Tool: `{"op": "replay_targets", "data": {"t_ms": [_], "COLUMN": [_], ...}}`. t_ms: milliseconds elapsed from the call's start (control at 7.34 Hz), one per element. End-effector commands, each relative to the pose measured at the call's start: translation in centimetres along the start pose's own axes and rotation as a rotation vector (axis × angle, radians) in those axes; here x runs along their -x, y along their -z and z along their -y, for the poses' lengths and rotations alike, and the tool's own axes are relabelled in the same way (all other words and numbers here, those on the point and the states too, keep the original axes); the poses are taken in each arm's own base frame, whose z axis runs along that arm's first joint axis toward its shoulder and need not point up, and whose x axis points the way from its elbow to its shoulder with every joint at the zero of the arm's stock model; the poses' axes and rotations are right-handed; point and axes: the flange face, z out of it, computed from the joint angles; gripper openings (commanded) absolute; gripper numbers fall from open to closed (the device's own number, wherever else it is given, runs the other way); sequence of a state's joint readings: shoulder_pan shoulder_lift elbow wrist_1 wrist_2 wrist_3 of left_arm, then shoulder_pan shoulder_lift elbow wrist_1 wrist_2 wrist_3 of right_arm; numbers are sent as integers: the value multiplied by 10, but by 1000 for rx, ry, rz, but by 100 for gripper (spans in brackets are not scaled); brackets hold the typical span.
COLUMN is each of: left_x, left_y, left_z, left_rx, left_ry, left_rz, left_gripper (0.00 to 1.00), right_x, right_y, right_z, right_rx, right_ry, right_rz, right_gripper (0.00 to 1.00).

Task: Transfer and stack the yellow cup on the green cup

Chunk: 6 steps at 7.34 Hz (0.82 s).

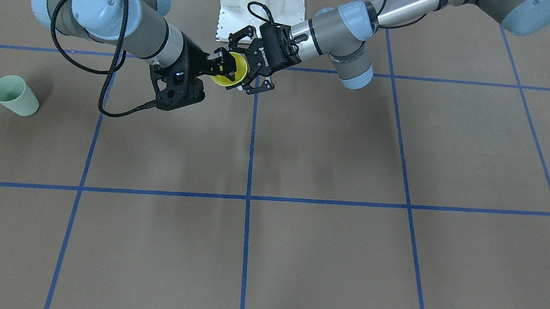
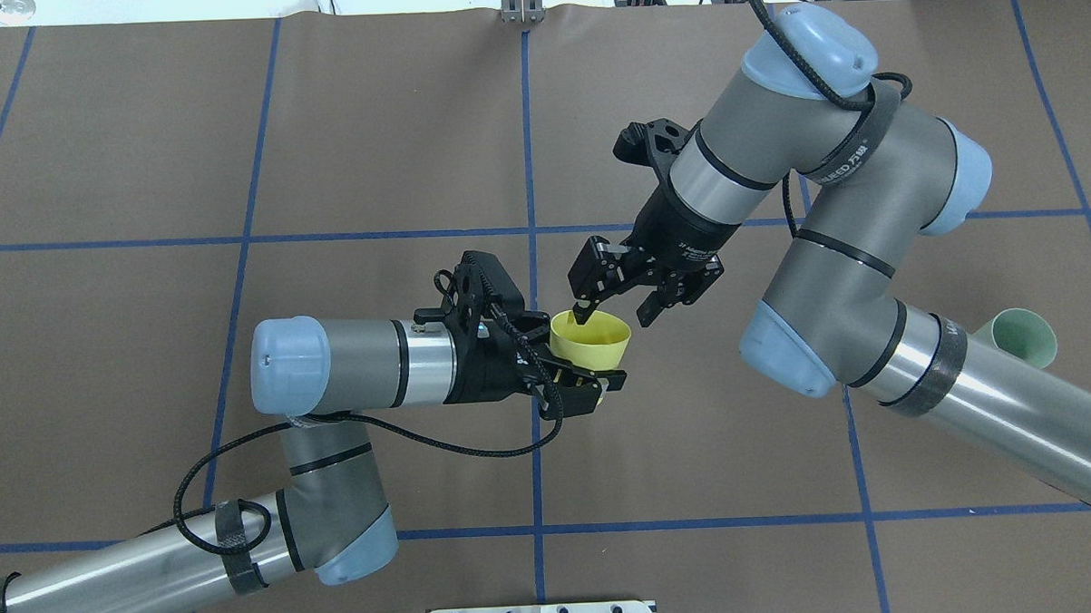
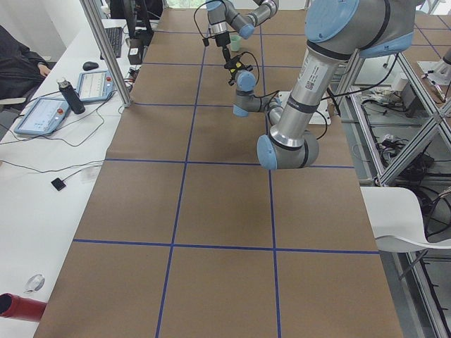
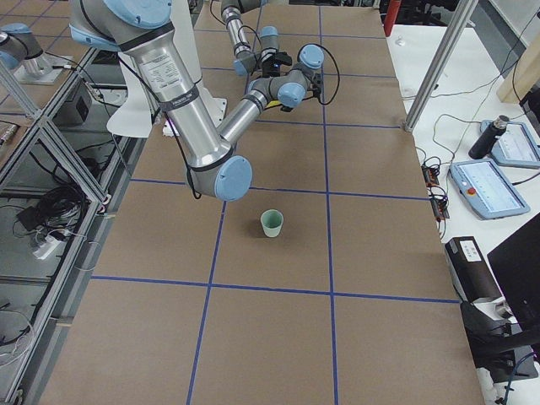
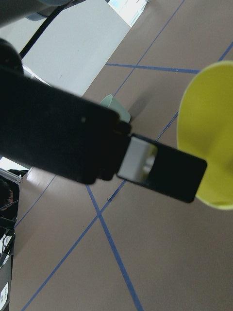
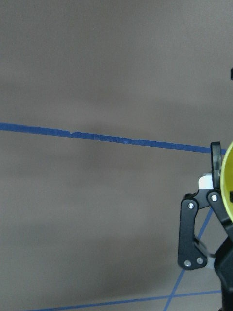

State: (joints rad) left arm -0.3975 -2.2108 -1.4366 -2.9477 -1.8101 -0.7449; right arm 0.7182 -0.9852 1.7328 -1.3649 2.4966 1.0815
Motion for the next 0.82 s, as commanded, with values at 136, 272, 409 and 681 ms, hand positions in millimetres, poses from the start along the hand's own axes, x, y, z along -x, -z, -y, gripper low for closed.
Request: {"op": "replay_targets", "data": {"t_ms": [136, 272, 409, 681], "left_x": [2, 3, 2, 3], "left_y": [0, 0, 0, 0], "left_z": [-1, -2, -2, -2], "left_rx": [2, 3, 3, 4], "left_ry": [1, 1, 1, 0], "left_rz": [3, 4, 2, 3], "left_gripper": [0, 0, 0, 0], "right_x": [-3, -5, -5, -5], "right_y": [-6, -6, -6, -6], "right_z": [-2, -3, -2, -3], "right_rx": [11, 12, 11, 12], "right_ry": [-3, -5, -5, -19], "right_rz": [-3, -5, -5, -5], "right_gripper": [69, 62, 56, 51]}}
